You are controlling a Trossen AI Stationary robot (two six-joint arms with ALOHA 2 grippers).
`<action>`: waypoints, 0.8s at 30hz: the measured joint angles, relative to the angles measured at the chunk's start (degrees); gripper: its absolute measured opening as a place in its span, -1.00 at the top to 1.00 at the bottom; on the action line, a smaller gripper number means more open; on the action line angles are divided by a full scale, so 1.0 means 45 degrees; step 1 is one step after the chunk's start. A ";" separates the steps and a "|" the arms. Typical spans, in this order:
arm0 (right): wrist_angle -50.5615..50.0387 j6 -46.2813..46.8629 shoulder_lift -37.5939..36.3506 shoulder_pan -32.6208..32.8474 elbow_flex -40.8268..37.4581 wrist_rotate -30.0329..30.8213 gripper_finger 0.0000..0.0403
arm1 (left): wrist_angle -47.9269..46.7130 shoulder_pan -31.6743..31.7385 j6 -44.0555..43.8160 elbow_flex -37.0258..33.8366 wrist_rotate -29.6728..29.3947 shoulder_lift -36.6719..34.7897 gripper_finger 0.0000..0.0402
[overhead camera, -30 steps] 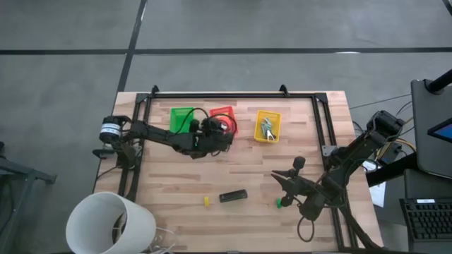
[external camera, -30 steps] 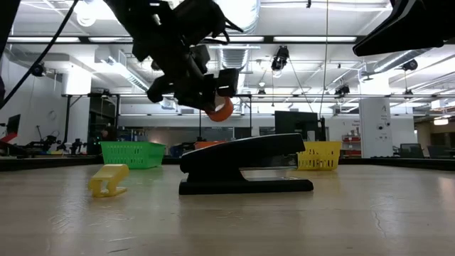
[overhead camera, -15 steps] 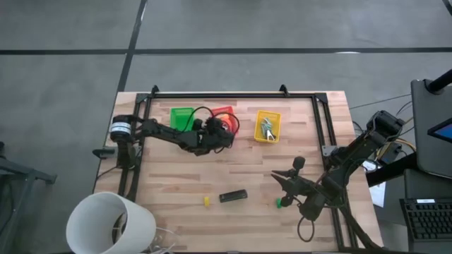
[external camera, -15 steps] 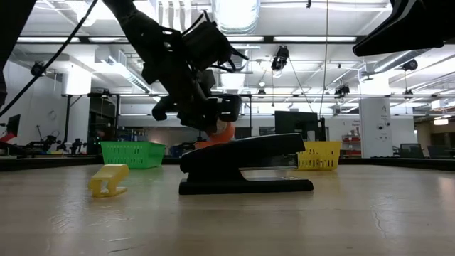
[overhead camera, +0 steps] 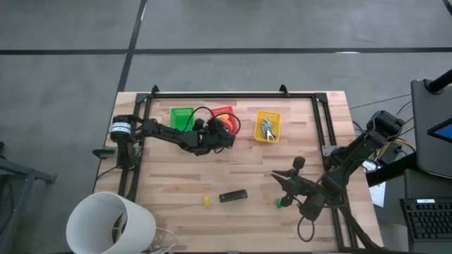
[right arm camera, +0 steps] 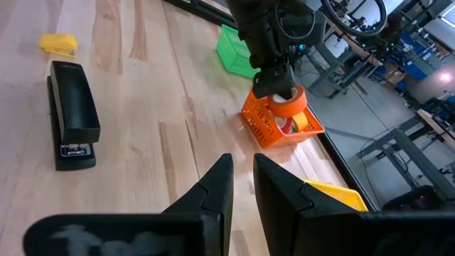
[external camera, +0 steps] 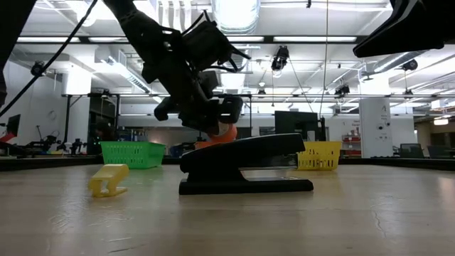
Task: Pick and place Stapler, Stapler remover, tape
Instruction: Put the orange tape into the orange bin, then put the black stapler into the green bin
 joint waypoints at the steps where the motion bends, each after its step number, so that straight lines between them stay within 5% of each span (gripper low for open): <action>1: -0.0002 0.0000 0.0000 0.0001 0.0000 0.0000 0.74 | -0.0001 0.0000 0.0133 0.0000 0.0000 0.0000 0.67; 16: 0.0005 -0.0097 -0.0326 -0.0001 0.0019 0.0092 0.74 | 0.0386 -0.0381 0.0582 0.0010 -0.0476 -0.0044 0.06; 24: 0.0010 -0.0097 -0.0680 -0.0001 0.0024 0.0034 0.74 | 0.1111 -0.1275 0.0601 0.0010 -0.0461 -0.0058 -0.02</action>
